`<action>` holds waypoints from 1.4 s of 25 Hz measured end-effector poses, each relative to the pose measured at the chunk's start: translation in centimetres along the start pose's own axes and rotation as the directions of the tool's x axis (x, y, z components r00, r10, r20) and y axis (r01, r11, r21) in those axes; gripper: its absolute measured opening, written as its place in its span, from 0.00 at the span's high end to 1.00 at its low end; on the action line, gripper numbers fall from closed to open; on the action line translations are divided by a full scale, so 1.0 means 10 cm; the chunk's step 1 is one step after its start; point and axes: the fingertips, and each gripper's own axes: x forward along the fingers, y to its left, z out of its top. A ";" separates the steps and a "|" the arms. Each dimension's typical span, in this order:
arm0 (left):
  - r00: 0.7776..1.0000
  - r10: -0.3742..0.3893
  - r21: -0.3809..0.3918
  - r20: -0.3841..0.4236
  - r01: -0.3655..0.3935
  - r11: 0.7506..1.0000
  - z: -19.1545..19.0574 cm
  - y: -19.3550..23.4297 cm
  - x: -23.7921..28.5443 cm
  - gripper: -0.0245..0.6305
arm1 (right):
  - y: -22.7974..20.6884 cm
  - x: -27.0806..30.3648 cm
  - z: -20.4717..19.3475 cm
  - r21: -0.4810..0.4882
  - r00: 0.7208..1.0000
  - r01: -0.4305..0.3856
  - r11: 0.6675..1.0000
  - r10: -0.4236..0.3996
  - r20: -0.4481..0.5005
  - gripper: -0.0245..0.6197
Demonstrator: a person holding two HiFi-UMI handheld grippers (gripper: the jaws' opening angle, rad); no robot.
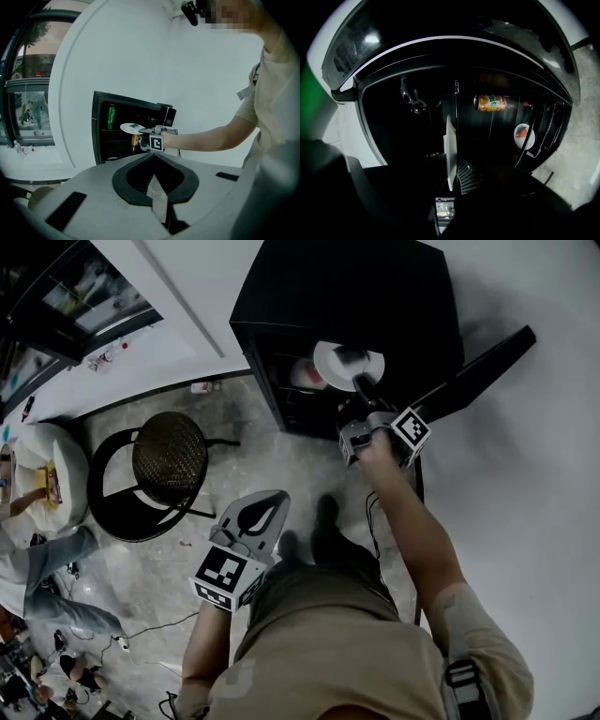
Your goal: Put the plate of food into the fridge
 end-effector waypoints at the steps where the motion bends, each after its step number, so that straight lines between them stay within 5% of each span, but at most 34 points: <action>1: 1.000 0.001 0.002 0.007 -0.001 1.000 0.01 0.00 0.01 0.94 | 0.00 0.01 0.00 0.001 1.000 -0.002 1.000 0.002 0.001 0.89; 21: 1.000 -0.012 0.001 0.001 0.012 1.000 0.01 0.04 0.09 0.94 | 0.02 0.13 0.00 0.016 0.998 -0.063 0.998 0.063 -0.018 0.89; 35: 1.000 -0.014 0.001 -0.004 0.014 1.000 -0.01 0.11 0.07 0.94 | 0.05 0.03 -0.13 -0.066 0.996 -0.060 0.996 0.056 -0.064 0.90</action>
